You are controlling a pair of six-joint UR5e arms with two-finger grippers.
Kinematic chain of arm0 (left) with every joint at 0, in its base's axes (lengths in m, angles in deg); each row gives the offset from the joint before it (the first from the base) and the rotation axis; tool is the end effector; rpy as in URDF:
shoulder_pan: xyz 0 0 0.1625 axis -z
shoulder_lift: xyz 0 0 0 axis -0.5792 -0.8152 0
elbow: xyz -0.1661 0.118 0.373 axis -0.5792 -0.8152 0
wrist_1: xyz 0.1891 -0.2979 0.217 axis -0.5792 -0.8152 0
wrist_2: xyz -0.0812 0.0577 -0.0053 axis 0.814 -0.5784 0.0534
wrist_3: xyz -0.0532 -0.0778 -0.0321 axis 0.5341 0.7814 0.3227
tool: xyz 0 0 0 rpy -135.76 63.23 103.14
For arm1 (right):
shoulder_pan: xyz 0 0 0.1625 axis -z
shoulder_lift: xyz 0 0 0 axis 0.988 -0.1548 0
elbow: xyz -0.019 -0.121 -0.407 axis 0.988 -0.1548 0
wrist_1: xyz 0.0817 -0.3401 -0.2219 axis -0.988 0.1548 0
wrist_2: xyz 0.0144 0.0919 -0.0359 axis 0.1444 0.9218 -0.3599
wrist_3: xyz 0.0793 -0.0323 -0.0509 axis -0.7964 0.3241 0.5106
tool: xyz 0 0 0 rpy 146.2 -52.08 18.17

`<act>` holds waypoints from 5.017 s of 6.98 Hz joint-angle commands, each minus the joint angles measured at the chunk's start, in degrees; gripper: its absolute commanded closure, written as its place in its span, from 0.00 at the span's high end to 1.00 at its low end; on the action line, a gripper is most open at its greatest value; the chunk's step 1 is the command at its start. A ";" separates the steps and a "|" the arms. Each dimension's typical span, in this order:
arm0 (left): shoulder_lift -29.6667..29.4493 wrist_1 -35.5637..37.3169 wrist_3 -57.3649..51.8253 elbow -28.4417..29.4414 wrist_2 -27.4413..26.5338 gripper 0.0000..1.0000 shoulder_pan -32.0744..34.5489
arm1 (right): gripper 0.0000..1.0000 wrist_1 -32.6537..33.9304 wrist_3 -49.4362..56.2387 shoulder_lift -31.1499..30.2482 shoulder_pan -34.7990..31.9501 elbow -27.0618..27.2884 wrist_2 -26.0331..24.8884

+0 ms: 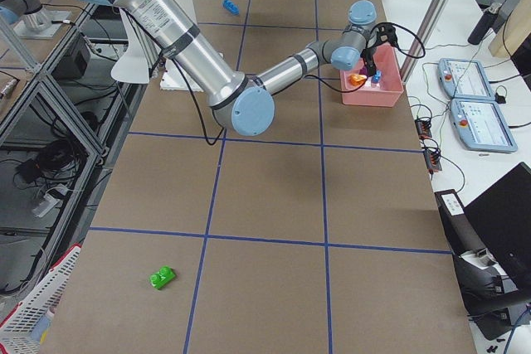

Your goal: Put all blocks into box

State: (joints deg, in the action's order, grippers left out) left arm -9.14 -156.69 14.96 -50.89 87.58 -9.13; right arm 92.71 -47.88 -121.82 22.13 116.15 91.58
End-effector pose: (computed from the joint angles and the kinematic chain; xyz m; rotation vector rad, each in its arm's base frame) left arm 0.2631 -0.2471 0.4127 0.1561 0.6350 0.5245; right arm -0.3187 -0.6780 0.2458 0.4265 -1.0732 -0.0393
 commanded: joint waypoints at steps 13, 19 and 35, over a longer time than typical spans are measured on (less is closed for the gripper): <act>12.68 -29.44 14.70 13.58 -3.52 0.99 -21.34 | 1.00 34.89 31.26 -33.61 -7.83 33.73 3.73; 11.08 -29.35 14.62 15.97 -3.52 0.56 -22.04 | 1.00 34.89 33.10 -35.10 -8.70 33.82 3.91; -18.33 -29.00 26.20 8.66 5.18 0.00 -1.06 | 1.00 31.49 64.71 -62.50 -8.19 31.11 -1.18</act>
State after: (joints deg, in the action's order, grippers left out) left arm -23.05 -185.72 39.77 -44.18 92.73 -12.65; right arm 126.06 11.68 -180.93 13.18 148.58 91.89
